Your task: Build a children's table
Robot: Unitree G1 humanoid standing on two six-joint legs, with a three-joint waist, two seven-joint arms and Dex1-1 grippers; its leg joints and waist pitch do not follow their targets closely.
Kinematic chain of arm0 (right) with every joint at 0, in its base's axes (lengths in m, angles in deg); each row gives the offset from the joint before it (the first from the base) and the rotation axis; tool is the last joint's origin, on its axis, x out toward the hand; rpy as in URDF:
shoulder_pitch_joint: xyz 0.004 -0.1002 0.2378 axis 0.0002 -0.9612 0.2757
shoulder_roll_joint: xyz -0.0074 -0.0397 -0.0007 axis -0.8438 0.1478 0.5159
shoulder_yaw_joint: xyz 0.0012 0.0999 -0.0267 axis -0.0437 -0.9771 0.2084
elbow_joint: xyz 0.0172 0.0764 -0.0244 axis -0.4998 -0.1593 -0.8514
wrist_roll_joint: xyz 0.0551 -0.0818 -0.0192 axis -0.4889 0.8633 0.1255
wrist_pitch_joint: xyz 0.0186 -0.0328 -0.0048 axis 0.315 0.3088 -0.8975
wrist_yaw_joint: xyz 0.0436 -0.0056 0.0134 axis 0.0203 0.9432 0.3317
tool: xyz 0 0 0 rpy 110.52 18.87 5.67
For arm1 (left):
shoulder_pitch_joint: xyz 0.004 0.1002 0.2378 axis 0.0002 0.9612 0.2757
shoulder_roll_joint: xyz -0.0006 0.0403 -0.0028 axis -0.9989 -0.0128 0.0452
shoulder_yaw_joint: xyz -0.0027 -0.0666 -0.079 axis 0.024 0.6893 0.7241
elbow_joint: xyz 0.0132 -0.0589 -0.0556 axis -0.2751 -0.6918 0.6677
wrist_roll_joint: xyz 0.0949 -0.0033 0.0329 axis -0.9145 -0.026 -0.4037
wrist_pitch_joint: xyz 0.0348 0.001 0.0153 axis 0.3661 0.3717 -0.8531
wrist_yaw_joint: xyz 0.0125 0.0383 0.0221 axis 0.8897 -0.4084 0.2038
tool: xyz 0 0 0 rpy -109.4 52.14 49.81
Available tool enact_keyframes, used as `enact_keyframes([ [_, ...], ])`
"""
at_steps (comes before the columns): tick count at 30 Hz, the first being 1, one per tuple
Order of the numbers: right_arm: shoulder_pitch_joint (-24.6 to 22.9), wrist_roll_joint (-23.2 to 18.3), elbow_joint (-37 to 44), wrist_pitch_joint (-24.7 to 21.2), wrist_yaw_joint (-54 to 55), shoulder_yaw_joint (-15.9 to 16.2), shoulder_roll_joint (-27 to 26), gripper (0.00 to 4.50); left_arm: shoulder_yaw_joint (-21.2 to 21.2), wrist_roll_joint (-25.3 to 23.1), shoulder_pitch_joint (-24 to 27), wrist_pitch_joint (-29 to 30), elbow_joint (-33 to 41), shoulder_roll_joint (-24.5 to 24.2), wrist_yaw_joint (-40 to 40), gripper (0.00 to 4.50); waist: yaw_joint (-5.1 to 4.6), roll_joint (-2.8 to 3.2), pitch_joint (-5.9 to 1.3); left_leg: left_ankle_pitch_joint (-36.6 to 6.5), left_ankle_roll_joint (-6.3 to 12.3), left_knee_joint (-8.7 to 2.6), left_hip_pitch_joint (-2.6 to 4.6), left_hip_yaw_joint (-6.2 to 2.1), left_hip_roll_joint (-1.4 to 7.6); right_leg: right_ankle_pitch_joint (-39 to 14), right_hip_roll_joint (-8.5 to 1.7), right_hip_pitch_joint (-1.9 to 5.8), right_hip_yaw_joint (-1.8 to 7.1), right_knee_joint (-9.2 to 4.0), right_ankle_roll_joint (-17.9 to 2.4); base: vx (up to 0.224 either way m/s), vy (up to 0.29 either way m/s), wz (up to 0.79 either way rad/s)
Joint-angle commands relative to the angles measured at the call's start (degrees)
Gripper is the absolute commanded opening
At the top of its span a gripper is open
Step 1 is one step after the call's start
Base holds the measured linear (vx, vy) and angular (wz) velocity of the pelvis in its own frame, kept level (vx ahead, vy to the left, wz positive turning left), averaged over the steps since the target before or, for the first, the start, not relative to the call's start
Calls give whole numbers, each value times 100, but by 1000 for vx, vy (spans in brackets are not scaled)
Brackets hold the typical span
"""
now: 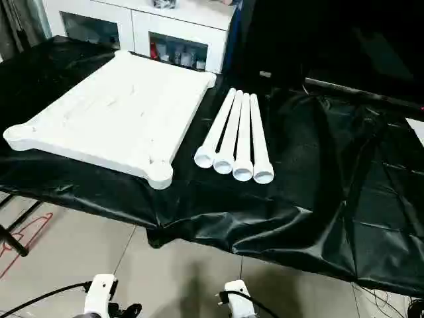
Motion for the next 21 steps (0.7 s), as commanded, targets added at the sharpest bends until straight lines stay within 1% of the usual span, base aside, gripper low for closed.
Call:
enact_keyframes([
  [1, -8, -45, -99, -51, 33, -37, 49, 366, -44, -13, 79, 45, -127, 92, 9, 362, 10, 110, -102, -687, 215, -498, -55, -159, 485, -500, -818, 161, 417, -434, -1301, 0, 0, 0],
  [2, -8, -45, -99, -51, 33, -37, 49, 366, -44, -13, 79, 45, -127, 92, 9, 362, 10, 111, -100, -686, 214, -498, -57, -159, 484, -500, -816, 160, 418, -433, -1303, 0, 0, 0],
  [3, 558, 918, -504, 395, 241, 375, 157, 366, -510, -941, -691, -20, -1289, 237, -958, 362, -82, -183, -107, -621, 275, -471, -64, -105, 466, -603, -747, 132, 398, -470, -1224, 0, 0, 0],
  [4, 558, 889, -514, 399, 305, 342, 97, 366, -511, -959, -757, -63, -1300, 238, -1014, 362, -78, -23, -72, -792, 214, -519, -43, -152, 439, -1021, -732, 79, 393, -476, -1110, 0, 0, 0],
  [5, 558, 881, -517, 400, 323, 333, 80, 366, -511, -965, -776, -75, -1303, 238, -1031, 362, -18, -10, -108, -858, 175, -456, 51, -127, 460, -1169, -824, 60, 438, -512, -1028, 0, 0, 0],
  [6, 548, 826, -543, 418, 395, 273, -14, 366, -507, -978, -852, -117, -1310, 244, -1090, 362, -29, 4, -106, -543, 174, -482, -64, -165, 479, -850, -853, 151, 437, -442, -1084, 0, 0, 0],
  [7, 544, 806, -552, 423, 416, 251, -44, 366, -504, -980, -876, -127, -1310, 246, -1107, 362, -45, -3, -82, -553, 166, -509, -92, -170, 487, -873, -832, 143, 415, -451, -1067, 0, 0, 0],
  [8, 527, 772, -575, 447, 426, 213, -78, 366, -519, -988, -895, -103, -1312, 249, -1082, 362, -45, -15, -114, -523, 173, -482, -65, -158, 490, -769, -833, 147, 413, -440, -1079, 0, 0, 0],
  [9, 517, 758, -587, 463, 425, 195, -89, 366, -529, -991, -899, -81, -1314, 249, -1057, 362, -27, 6, -148, -232, 235, -442, -36, -130, 480, -109, -829, 147, 419, -367, -1234, 0, 0, 0],
  [10, 503, 754, -598, 490, 425, 188, -91, 366, -544, -1011, -900, -90, -1310, 241, -1075, 362, -27, -1, -168, -67, 265, -437, -43, -131, 483, 186, -815, 166, 406, -330, -1286, 0, 0, 0],
  [11, 490, 740, -604, 517, 405, 173, -93, 366, -531, -999, -896, -108, -1300, 236, -1069, 362, -33, -42, -175, 202, 352, -422, -43, -119, 478, 688, -791, 176, 390, -281, -1375, 0, 0, 0],
  [12, 479, 733, -607, 553, 384, 166, -94, 366, -529, -1003, -896, -108, -1293, 227, -1084, 362, -39, -51, -165, 237, 427, -422, -46, -112, 473, 855, -793, 181, 381, -276, -1420, 0, 0, 0],
  [14, 486, 761, -619, 616, 347, 164, -55, 366, -511, -1019, -913, -153, -1322, 216, -1142, 362, -39, -65, -160, 134, 466, -419, -43, -104, 475, 775, -809, 187, 384, -288, -1452, 0, 0, 0],
  [15, 511, 820, -659, 739, 339, 114, -1, 366, -461, -1066, -984, -250, -1486, 218, -1246, 362, -31, -67, -144, -119, 458, -417, -39, -95, 470, 361, -824, 176, 396, -338, -1448, 0, 0, 0],
  [16, 511, 820, -659, 739, 339, 114, -1, 366, -461, -1066, -984, -250, -1486, 218, -1246, 362, -22, -64, -138, -192, 443, -420, -40, -97, 467, 224, -828, 177, 401, -354, -1428, 0, 0, 0],
  [17, 506, 802, -673, 796, 390, 4, 5, 366, -436, -1099, -1018, -322, -1573, 219, -1289, 362, -15, -57, -123, -322, 402, -435, -32, -105, 483, -39, -836, 166, 404, -383, -1386, 0, 0, 0],
  [18, 475, 757, -654, 994, 712, -175, 13, 366, -382, -1114, -1046, -421, -1627, 206, -1375, 362, -4, -45, -118, -401, 332, -445, -17, -110, 489, -204, -829, 152, 406, -396, -1338, 0, 0, 0],
  [19, 465, 740, -649, 1074, 811, -232, 10, 366, -370, -1121, -1056, -451, -1643, 204, -1412, 362, -3, -47, -117, -425, 297, -448, -12, -110, 492, -237, -830, 147, 407, -397, -1320, 0, 0, 0],
  [20, 480, 765, -654, 1063, 708, -198, 20, 366, -358, -1108, -1057, -444, -1632, 203, -1403, 362, -4, -47, -122, -420, 273, -449, -15, -114, 489, -231, -820, 149, 404, -386, -1304, 0, 0, 0],
  [21, 532, 847, -675, 1016, 357, -87, 48, 366, -321, -1071, -1059, -418, -1601, 199, -1368, 362, -12, -40, -122, -467, 292, -444, -31, -114, 481, -215, -814, 157, 400, -384, -1310, 0, 0, 0],
])
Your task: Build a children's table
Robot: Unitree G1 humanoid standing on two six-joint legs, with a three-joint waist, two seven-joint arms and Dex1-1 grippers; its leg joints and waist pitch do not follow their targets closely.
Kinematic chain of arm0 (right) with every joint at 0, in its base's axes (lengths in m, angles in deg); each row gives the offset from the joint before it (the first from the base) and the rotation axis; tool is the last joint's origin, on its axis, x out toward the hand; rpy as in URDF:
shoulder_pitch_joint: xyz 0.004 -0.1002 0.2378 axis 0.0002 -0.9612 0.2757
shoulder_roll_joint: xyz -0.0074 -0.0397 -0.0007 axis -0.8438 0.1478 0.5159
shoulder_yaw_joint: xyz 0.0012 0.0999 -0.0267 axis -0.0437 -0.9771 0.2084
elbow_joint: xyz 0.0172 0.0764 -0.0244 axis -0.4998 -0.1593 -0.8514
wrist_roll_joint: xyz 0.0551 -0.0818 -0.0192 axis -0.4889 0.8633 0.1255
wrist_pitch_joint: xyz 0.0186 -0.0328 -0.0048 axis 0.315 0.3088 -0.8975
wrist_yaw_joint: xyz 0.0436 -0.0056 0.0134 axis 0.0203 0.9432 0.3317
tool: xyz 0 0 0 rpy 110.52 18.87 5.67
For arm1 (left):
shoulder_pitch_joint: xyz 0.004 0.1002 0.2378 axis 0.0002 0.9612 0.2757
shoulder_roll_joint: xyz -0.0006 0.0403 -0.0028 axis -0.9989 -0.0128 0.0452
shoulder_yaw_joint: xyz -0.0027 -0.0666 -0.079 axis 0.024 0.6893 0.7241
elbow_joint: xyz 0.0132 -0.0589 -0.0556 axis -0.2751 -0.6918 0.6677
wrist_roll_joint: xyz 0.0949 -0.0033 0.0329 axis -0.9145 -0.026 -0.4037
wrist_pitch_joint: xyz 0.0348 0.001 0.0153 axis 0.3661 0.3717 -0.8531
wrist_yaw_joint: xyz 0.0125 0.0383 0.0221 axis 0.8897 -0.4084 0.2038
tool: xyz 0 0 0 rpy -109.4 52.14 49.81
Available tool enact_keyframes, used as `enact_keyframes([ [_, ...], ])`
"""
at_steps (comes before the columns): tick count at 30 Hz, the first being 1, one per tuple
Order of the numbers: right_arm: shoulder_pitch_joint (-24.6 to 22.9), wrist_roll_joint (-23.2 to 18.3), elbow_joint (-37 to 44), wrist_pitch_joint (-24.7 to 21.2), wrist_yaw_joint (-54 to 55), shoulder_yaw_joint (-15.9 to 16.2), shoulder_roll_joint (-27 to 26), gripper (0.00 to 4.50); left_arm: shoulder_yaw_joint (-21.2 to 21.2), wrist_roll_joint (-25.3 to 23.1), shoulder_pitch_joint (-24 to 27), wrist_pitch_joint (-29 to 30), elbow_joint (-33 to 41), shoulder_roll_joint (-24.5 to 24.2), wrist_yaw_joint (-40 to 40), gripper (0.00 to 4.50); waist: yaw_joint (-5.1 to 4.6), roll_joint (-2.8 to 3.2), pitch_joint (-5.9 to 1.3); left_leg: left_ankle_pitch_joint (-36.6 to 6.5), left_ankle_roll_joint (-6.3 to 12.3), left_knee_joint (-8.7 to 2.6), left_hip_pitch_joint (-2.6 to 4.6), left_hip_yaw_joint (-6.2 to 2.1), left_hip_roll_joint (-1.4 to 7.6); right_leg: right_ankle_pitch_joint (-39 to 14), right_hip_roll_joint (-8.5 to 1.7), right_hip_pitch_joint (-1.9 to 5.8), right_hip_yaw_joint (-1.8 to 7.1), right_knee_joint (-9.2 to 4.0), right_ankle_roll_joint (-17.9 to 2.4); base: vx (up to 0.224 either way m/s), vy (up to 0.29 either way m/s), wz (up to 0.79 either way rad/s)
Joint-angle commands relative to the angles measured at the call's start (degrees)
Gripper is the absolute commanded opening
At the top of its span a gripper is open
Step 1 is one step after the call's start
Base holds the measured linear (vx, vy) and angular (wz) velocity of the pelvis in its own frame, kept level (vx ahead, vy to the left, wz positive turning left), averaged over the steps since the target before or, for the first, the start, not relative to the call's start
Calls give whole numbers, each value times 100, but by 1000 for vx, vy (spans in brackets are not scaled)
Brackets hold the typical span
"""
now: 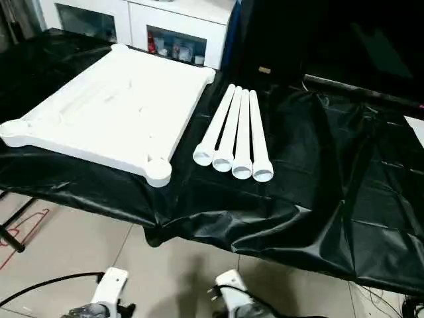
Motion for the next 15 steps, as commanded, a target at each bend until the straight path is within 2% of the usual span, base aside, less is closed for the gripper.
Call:
enact_keyframes([
  [1, 70, 90, -64, -53, -249, 31, 84, 366, 26, -8, -50, -35, -4, 35, -2, 362, 10, 111, -151, -475, 295, -439, -34, -162, 457, -185, -817, 176, 408, -408, -1304, 0, 0, 0],
  [2, 79, 11, -71, -160, -308, -54, 81, 366, 48, 3, -49, -68, -1, 17, -12, 362, 12, 102, -157, -378, 338, -434, -42, -163, 457, -99, -817, 184, 410, -396, -1318, 0, 0, 0],
  [3, 80, -20, -59, -150, -288, -97, 81, 366, 81, 30, -50, -49, 10, 1, -5, 362, 20, 124, -163, -302, 371, -429, -38, -163, 459, 0, -818, 182, 409, -379, -1345, 0, 0, 0],
  [5, 90, -77, -28, -46, -276, -218, 66, 366, 127, 40, -60, -85, 0, -22, 27, 362, 28, 107, -171, -215, 411, -418, -41, -151, 445, 120, -830, 194, 409, -368, -1389, 0, 0, 0],
  [6, 91, -160, -14, -25, -323, -359, 19, 366, 139, 19, -53, -140, -20, -46, 48, 362, 43, 194, -165, -442, 159, -250, 252, 145, 444, -179, -710, -60, 638, -530, -1345, 0, 0, 0],
  [7, 90, -198, -12, -30, -354, -423, -5, 366, 145, 11, -48, -160, -31, -57, 55, 362, 68, 35, -189, -645, -2, -162, 199, 204, 287, -233, -659, 57, 774, -473, -1397, 1, 19, -21],
  [8, 87, -201, -10, -26, -409, -463, -35, 366, 158, -3, -41, -182, -58, -80, 58, 362, 214, -14, -142, -1016, -73, 46, 29, 133, 162, -567, -812, 223, 1169, -624, -1498, -5, 49, -49],
  [9, 86, -189, -9, -19, -438, -468, -48, 366, 165, -11, -38, -191, -73, -93, 58, 362, 407, -48, -74, -1315, 12, 454, -50, -75, 97, -1533, -1191, 321, 1683, -893, -1580, -5, 49, -49],
  [10, 84, -138, -12, -18, -430, -429, -47, 366, 165, -22, -28, -206, -80, -104, 68, 362, 496, -7, -74, -1271, -8, 611, -143, -225, 87, -1872, -1327, 408, 1887, -955, -1624, -5, 93, -61],
  [11, 83, -104, -17, -35, -408, -412, -45, 366, 77, -116, 0, -251, -73, -127, 68, 362, 566, -26, -56, -1230, -30, 835, -288, -446, -73, -2083, -1244, 423, 2093, -973, -1591, -15, 152, -65],
  [12, 87, -98, -19, -43, -403, -411, -45, 366, 35, -158, 5, -268, -72, -135, 71, 362, 576, -88, -56, -1094, -51, 895, -328, -608, -208, -1932, -1013, 389, 2155, -937, -1538, -15, 152, -65],
  [13, 84, -72, -17, -58, -412, -397, -44, 366, -33, -239, 23, -312, -59, -148, 63, 362, 608, -57, -49, -1059, -63, 855, -268, -647, -253, -1850, -871, 300, 2181, -961, -1494, -41, 207, -54],
  [14, 83, -59, -15, -62, -414, -387, -44, 366, -69, -281, 28, -334, -54, -155, 52, 362, 508, -6, -55, -980, -11, 411, -80, -668, -270, -1894, -382, 152, 2082, -944, -1185, -52, 261, -45],
  [15, 87, -10, -17, -52, -437, -348, -44, 366, -162, -407, 70, -426, -33, -176, -67, 362, 289, 220, -123, -1026, 13, -401, 284, -602, -121, -1652, 214, -82, 1568, -731, -723, -85, 409, -68],
])
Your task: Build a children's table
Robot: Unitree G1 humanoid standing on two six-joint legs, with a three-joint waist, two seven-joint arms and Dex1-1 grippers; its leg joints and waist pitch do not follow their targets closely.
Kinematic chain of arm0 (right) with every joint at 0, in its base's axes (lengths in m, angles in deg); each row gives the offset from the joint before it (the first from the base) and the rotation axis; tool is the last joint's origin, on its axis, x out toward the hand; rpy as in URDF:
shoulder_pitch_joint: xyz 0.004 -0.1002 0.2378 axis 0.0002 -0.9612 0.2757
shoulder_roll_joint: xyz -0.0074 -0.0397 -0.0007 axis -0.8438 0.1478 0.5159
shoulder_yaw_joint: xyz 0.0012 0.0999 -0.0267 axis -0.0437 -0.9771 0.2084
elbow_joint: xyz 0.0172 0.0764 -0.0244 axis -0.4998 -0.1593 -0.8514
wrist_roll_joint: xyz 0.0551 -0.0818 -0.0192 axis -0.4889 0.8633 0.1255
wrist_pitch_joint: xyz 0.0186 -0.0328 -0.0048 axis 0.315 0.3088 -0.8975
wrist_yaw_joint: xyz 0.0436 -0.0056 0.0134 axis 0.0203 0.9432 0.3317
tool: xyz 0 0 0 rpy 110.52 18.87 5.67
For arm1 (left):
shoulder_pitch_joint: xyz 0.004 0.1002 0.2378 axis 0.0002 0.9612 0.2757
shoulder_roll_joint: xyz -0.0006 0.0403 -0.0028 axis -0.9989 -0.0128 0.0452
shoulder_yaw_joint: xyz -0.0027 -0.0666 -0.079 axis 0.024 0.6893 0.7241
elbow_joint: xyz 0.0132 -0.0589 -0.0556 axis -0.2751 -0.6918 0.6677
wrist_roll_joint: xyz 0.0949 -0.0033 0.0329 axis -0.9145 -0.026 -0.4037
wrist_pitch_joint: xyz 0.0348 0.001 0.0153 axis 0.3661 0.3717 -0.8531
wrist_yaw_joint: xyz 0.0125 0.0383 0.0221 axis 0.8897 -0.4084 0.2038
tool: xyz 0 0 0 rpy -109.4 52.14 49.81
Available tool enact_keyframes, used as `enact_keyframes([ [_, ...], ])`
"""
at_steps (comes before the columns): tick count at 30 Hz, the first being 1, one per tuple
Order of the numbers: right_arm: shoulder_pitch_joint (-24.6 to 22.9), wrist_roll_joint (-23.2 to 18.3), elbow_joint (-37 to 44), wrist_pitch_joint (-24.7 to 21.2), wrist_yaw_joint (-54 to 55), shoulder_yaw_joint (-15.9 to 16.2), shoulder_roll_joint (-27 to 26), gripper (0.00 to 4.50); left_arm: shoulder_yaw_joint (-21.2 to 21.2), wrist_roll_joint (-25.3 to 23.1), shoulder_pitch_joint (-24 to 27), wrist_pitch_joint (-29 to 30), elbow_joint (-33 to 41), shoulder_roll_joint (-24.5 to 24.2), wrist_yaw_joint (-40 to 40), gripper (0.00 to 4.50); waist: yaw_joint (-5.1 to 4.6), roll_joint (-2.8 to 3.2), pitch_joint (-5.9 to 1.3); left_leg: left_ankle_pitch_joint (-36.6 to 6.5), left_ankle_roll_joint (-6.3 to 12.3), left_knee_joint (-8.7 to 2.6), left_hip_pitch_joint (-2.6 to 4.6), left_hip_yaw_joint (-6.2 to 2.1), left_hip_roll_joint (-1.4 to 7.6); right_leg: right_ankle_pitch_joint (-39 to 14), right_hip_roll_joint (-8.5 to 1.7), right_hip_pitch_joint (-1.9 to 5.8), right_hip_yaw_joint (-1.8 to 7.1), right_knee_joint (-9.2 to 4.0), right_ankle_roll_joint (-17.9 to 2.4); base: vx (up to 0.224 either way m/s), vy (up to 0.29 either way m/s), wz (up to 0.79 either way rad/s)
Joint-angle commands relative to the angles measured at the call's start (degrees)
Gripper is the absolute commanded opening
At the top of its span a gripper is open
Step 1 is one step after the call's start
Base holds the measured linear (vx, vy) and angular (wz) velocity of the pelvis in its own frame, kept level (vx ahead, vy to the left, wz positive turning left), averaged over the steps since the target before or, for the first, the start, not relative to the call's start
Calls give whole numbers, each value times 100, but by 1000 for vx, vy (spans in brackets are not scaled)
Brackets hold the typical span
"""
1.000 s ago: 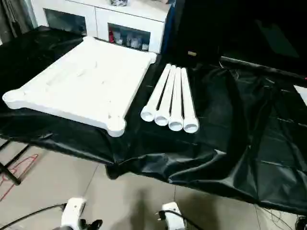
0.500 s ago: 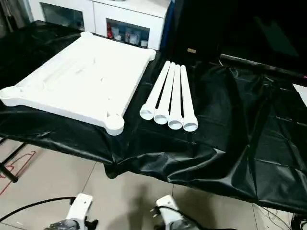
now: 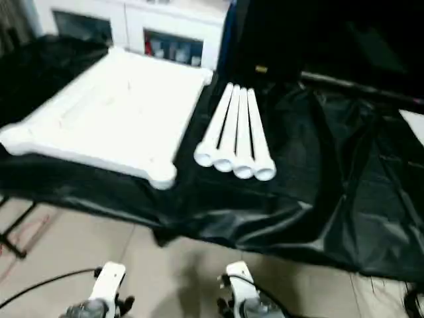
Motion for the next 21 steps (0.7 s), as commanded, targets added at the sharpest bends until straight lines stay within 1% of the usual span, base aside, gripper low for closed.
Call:
enact_keyframes([
  [1, -8, 85, -13, -20, -53, 7, -36, 366, -55, -113, 78, -37, -32, -37, -92, 362, -410, 210, -265, -1203, 134, -997, 255, -123, 847, -1253, -108, -364, -735, 372, -774, -58, 292, -47],
  [2, -8, 79, -21, -11, -48, -25, -40, 366, -19, -83, 97, -17, -9, -23, -91, 362, -395, 291, -228, -1165, -214, -1052, 123, -90, 928, -801, -273, -327, -938, 491, -789, -48, 269, -38],
  [3, -3, 74, -39, 8, -35, -67, -40, 366, 40, -34, 127, -1, 20, -1, -113, 362, -492, 289, -291, -277, -665, -1091, -44, -374, 1018, 71, -462, -112, -1294, 513, -802, -15, 122, -15],
  [4, -3, 74, -39, 8, -35, -67, -40, 366, 40, -34, 127, -1, 20, -1, -113, 362, -538, 440, -315, 826, -930, -1020, 82, -448, 1052, 214, -455, -182, -1414, 498, -855, -8, 227, -11],
  [5, 3, 90, -60, 34, -33, -112, -38, 366, 90, -1, 149, -28, 28, 14, -143, 362, -662, 364, -413, 3526, -979, -756, 395, -516, 1112, 87, -521, -382, -1518, 631, -774, 31, 170, -1],
  [6, 11, 101, -89, 70, -40, -157, -35, 366, 171, 61, 176, -94, 36, 31, -172, 362, -728, 328, -436, 5607, -600, -669, 428, -692, 1138, -332, -581, -403, -1597, 771, -485, 31, 170, -1],
  [7, 14, 120, -121, 100, -32, -176, -30, 366, 251, 121, 197, -102, 40, 45, -217, 362, -711, 312, -441, 6160, -125, -647, 457, -759, 1125, -603, -624, -436, -1604, 780, -302, 36, 45, -26],
  [8, 15, 132, -138, 115, -24, -179, -26, 366, 294, 147, 209, -96, 42, 52, -246, 362, -717, 270, -463, 6736, 909, -613, 499, -886, 914, -795, -716, -452, -1519, 675, -49, 7, -81, -48],
  [9, 8, 144, -150, 155, -16, -183, -26, 366, 355, 193, 240, -141, 63, 62, -269, 362, -733, 148, -488, 6317, 1653, -586, 436, -913, 577, -319, -835, -347, -1323, 395, -197, 7, -81, -48],
  [10, 4, 143, -153, 169, -18, -189, -26, 366, 371, 204, 254, -170, 76, 64, -278, 362, -739, 9, -502, 5646, 1771, -438, 295, -815, 317, 184, -980, -188, -1152, 125, -383, -25, -131, -50],
  [11, -20, 177, -149, 263, -15, -177, -20, 366, 394, 219, 304, -316, 122, 65, -300, 362, -633, -379, -594, 3503, 1656, -193, -366, -457, -76, 1138, -1309, 488, -910, 7, -465, -56, -110, -24],
  [12, -55, 176, -138, 322, -80, -179, -23, 366, 417, 234, 345, -374, 184, 72, -310, 362, -496, -276, -446, 1243, 1140, 70, -450, -207, -17, 557, -1714, 353, -837, -473, -627, -56, -110, -24],
  [13, -55, 176, -138, 322, -80, -179, -23, 366, 417, 234, 345, -374, 184, 72, -310, 362, -484, -231, -400, 857, 800, 0, -409, -191, 93, 168, -1757, 310, -845, -448, -791, -65, -71, 1],
  [14, -128, 252, -96, 464, -221, -101, -36, 366, 479, 276, 428, -490, 302, 77, -294, 362, -449, -178, -358, 848, 481, -320, -430, -102, 270, -75, -1456, 324, -1020, -323, -1210, -54, -52, 6],
  [15, -175, 306, -57, 592, -354, -37, -48, 366, 515, 318, 492, -638, 378, 74, -208, 362, -507, -120, -357, 1099, 622, -553, -354, -80, 448, 342, -1114, 251, -1195, -115, -1468, -54, -52, 6],
  [16, -191, 333, -46, 642, -401, -19, -54, 366, 532, 329, 517, -694, 405, 74, -172, 362, -539, -66, -364, 1272, 823, -567, -281, -86, 521, 551, -1075, 215, -1251, -48, -1599, -52, -48, 7],
  [17, -232, 392, -8, 787, -509, 36, -60, 366, 548, 341, 601, -859, 519, 64, -115, 362, -565, -4, -332, 1291, 1192, -579, -244, -31, 620, 590, -1094, 185, -1283, -51, -1803, -63, -44, 4],
  [18, -301, 469, 65, 1031, -677, 127, -62, 366, 557, 359, 776, -1177, 777, 43, -28, 362, -569, -32, -276, 676, 1324, -627, -271, 30, 704, 59, -1169, 195, -1273, -119, -1878, -63, -44, 4],
  [19, -330, 496, 97, 1125, -737, 162, -61, 366, 559, 367, 857, -1307, 901, 33, 5, 362, -555, -29, -253, 225, 1251, -660, -271, 66, 736, -336, -1201, 202, -1263, -167, -1873, -68, -44, 4],
  [20, -366, 534, 150, 1268, -825, 209, -42, 366, 536, 390, 994, -1440, 1136, 5, 135, 362, -529, -37, -204, -689, 902, -709, -204, 155, 776, -1121, -1228, 158, -1240, -274, -1826, 0, 0, 0],
  [21, -387, 555, 181, 1348, -874, 231, -29, 366, 521, 408, 1083, -1500, 1292, -15, 228, 362, -493, -54, -158, -1277, 525, -723, -144, 235, 793, -1645, -1238, 110, -1206, -331, -1738, 0, 0, 0],
])
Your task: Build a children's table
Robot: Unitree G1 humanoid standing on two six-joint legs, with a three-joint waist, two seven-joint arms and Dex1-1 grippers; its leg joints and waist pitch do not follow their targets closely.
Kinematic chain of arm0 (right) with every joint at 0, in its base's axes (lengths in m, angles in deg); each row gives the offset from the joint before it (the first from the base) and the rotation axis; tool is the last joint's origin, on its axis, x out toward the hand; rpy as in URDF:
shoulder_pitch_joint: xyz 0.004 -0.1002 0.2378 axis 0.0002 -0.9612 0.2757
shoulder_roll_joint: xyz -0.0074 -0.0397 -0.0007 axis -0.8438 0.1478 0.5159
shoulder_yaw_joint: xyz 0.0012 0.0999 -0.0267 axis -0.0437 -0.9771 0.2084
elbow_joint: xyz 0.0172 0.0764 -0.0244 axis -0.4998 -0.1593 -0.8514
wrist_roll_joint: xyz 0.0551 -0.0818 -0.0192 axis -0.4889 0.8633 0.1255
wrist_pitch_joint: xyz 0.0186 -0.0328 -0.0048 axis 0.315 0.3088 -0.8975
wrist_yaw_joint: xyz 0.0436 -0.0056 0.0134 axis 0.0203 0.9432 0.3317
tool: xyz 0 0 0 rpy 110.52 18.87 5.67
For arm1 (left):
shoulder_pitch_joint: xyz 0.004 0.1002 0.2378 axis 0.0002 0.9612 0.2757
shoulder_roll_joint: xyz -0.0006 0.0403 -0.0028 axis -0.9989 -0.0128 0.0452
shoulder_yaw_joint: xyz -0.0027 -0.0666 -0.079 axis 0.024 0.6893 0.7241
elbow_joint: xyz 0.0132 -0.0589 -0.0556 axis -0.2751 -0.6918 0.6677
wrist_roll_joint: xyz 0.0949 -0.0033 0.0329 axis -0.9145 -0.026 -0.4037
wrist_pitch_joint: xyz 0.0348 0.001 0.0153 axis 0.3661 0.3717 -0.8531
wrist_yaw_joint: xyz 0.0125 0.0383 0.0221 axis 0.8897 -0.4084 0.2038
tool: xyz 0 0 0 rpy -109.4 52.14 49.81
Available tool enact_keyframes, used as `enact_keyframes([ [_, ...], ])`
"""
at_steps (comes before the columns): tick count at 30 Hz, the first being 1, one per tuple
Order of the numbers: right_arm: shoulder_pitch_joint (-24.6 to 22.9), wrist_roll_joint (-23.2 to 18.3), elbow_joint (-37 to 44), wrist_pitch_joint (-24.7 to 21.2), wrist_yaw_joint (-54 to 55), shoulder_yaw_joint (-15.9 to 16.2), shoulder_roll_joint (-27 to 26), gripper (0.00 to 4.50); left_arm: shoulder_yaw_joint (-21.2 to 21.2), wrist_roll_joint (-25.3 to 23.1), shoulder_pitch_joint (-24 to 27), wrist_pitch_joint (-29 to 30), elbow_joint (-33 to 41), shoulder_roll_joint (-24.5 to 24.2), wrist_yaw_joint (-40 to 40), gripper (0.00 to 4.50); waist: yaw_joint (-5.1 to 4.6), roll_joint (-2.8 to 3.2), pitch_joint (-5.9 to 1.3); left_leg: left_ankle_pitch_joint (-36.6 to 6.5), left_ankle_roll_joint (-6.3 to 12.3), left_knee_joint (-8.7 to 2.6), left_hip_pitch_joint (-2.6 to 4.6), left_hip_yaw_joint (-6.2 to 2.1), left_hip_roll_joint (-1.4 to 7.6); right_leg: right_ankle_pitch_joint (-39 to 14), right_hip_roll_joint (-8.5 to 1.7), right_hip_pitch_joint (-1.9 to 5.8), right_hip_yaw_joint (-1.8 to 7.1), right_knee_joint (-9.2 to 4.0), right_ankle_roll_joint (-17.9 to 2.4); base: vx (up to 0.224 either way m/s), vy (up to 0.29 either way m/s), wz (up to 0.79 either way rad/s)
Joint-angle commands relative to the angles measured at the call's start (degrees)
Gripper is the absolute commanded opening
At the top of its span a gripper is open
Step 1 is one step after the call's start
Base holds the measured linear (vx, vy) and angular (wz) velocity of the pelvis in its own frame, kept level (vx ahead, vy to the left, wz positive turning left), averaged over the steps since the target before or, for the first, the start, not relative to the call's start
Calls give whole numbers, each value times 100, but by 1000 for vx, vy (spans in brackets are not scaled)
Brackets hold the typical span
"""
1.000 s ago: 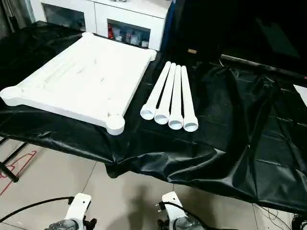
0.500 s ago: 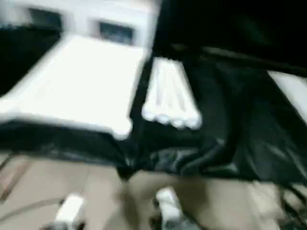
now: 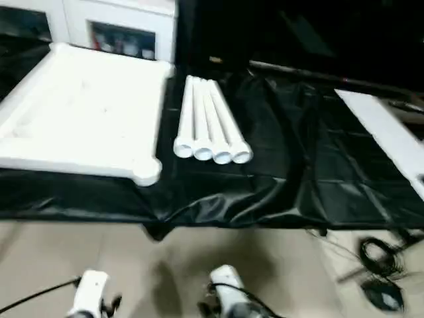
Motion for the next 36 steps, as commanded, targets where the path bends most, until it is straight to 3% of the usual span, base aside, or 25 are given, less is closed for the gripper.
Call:
enact_keyframes([
  [1, -47, 65, 68, 172, -92, 45, 175, 366, -54, 57, 55, -180, 283, 67, 194, 362, 26, 112, -27, -1679, 339, -677, 84, -84, 502, -1618, -580, 58, 368, -579, -1443, 0, 0, 0],
  [2, -96, 33, 162, 265, -368, 42, 216, 366, -122, 25, 255, -333, 614, -15, 323, 362, 53, 115, -18, -1826, 176, -689, 113, -33, 481, -1799, -544, 27, 393, -593, -1322, 0, 0, 0],
  [3, -189, -4, 379, 427, -662, 68, 303, 366, -227, 27, 566, -435, 1144, -130, 555, 362, 67, 129, -12, -1729, 134, -722, 60, -21, 501, -1759, -552, 65, 406, -583, -1227, 0, 0, 0],
  [5, -324, -72, 687, 592, -1073, 68, 406, 366, -383, 31, 979, -535, 1839, -302, 877, 362, 97, 146, -20, -1518, 131, -745, -16, -28, 555, -1484, -571, 136, 391, -542, -1142, 0, 0, 0],
  [6, -523, -69, 1066, 803, -1266, 119, 554, 366, -528, 52, 1347, -521, 2416, -463, 1154, 362, 88, 160, -22, -1427, 132, -739, -21, -6, 541, -1365, -553, 127, 395, -525, -1117, 0, 0, 0],
  [8, -654, -113, 1337, 854, -1361, 111, 643, 366, -593, 28, 1552, -520, 2738, -556, 1256, 362, 87, 154, -49, -1078, 181, -718, -7, 29, 521, -809, -493, 131, 390, -468, -1167, 0, 0, 0],
  [9, -823, -160, 1724, 900, -1355, 81, 760, 366, -622, 53, 1790, -480, 3120, -653, 1354, 362, 86, 182, -43, -981, 196, -719, -17, 35, 516, -649, -488, 135, 390, -444, -1192, 0, 0, 0],
  [10, -1117, -312, 2377, 804, -1446, 13, 900, 366, -613, 50, 2048, -475, 3520, -759, 1392, 362, 79, 153, -47, -824, 242, -708, -29, 51, 510, -384, -469, 148, 385, -417, -1215, 0, 0, 0],
  [12, -1577, -441, 3317, 695, -1552, -14, 1095, 366, -564, 75, 2339, -396, 3984, -863, 1405, 362, 100, 193, -30, -828, 282, -714, -22, 63, 504, -177, -440, 167, 388, -415, -1183, 0, 0, 0],
  [13, -1859, -569, 3877, 556, -1666, -35, 1184, 366, -493, 110, 2507, -343, 4268, -894, 1370, 362, 104, 173, -23, -862, 283, -704, -20, 72, 506, -162, -430, 166, 394, -423, -1144, 0, 0, 0],
  [14, -1859, -569, 3877, 556, -1666, -35, 1184, 366, -493, 110, 2507, -343, 4268, -894, 1370, 362, 107, 189, -15, -978, 287, -721, -15, 69, 503, -204, -420, 171, 396, -435, -1096, 0, 0, 0],
  [15, -2337, -784, 4828, 303, -1773, -137, 1281, 366, -307, 240, 2838, -165, 4903, -944, 1302, 362, 82, 235, -12, -1091, 265, -734, -17, 70, 493, -304, -408, 166, 404, -439, -1084, 0, 0, 0],
  [16, -2337, -784, 4828, 303, -1773, -137, 1281, 366, -307, 240, 2838, -165, 4903, -944, 1302, 362, 86, 206, -4, -1147, 245, -736, -29, 72, 502, -336, -405, 183, 411, -454, -1054, 0, 0, 0],
  [19, -3130, -1189, 6525, -6, -1785, -353, 1572, 366, 73, 699, 3443, 108, 6186, -1040, 1285, 362, 99, 198, 30, -1386, 208, -759, -21, 65, 504, -692, -408, 158, 424, -495, -963, 0, 0, 0],
  [21, -3280, -1228, 6891, -16, -1766, -407, 1686, 366, 99, 830, 3626, 216, 6596, -1081, 1336, 362, 94, 194, 41, -1544, 186, -782, -17, 55, 494, -1008, -379, 147, 418, -529, -843, 0, 0, 0],
  [22, -3478, -1474, 7586, -362, -1676, -558, 1794, 366, 151, 921, 3823, 328, 7085, -1124, 1339, 362, 81, 208, 62, -1621, 156, -786, -7, 56, 476, -1178, -354, 126, 428, -547, -775, 0, 0, 0],
  [25, -3660, -1882, 8484, -999, -1578, -826, 1861, 366, 306, 995, 4013, 490, 7674, -1141, 1268, 362, 71, 207, 63, -1597, 103, -794, 7, 50, 477, -1154, -332, 122, 430, -548, -645, 0, 0, 0],
  [26, -3669, -2046, 8807, -1225, -1548, -922, 1902, 366, 453, 1106, 4022, 660, 8002, -1124, 1173, 362, 81, 225, 43, -1490, 80, -786, 5, 42, 477, -1030, -332, 127, 436, -527, -612, 0, 0, 0],
  [27, -3669, -2046, 8807, -1225, -1548, -922, 1902, 366, 453, 1106, 4022, 660, 8002, -1124, 1173, 362, 73, 219, 34, -1391, 45, -777, 13, 47, 469, -888, -310, 121, 445, -512, -603, 0, 0, 0],
  [29, -3580, -2256, 9398, -1579, -1429, -1038, 2002, 366, 860, 1380, 3860, 1195, 8752, -1088, 841, 362, 86, 196, 21, -1200, 1, -743, 2, 55, 440, -619, -282, 148, 454, -465, -615, 0, 0, 0],
  [30, -3370, -2292, 9576, -1770, -1254, -1082, 1981, 366, 1108, 1547, 3567, 1539, 9091, -1097, 587, 362, 102, 147, 27, -1122, 16, -727, 8, 72, 416, -562, -263, 141, 445, -469, -598, 0, 0, 0],
  [31, -3184, -2295, 9592, -1866, -1138, -1101, 1933, 366, 1226, 1550, 3326, 1686, 9187, -1112, 439, 362, 100, 166, 30, -1104, 1, -730, 17, 72, 406, -593, -255, 132, 447, -460, -582, 0, 0, 0],
  [32, -2908, -2319, 9614, -2053, -973, -1121, 1863, 366, 1355, 1588, 2976, 1883, 9282, -1139, 257, 362, 102, 131, 21, -1044, 7, -717, 21, 68, 370, -712, -243, 127, 436, -462, -524, 0, 0, 0],
  [35, -2374, -2265, 9522, -2296, -719, -1122, 1703, 366, 1486, 1593, 2320, 2197, 9302, -1123, -71, 362, 97, 162, 0, -829, -127, -698, 35, 55, 344, -773, -236, 118, 432, -436, -416, 0, 0, 0],
  [36, -1841, -2307, 9284, -2523, -584, -1113, 1541, 366, 1459, 1362, 1769, 2386, 9238, -1108, -240, 362, 119, 215, -35, -622, -158, -676, 39, 44, 332, -492, -240, 141, 428, -390, -404, 0, 0, 0],
])
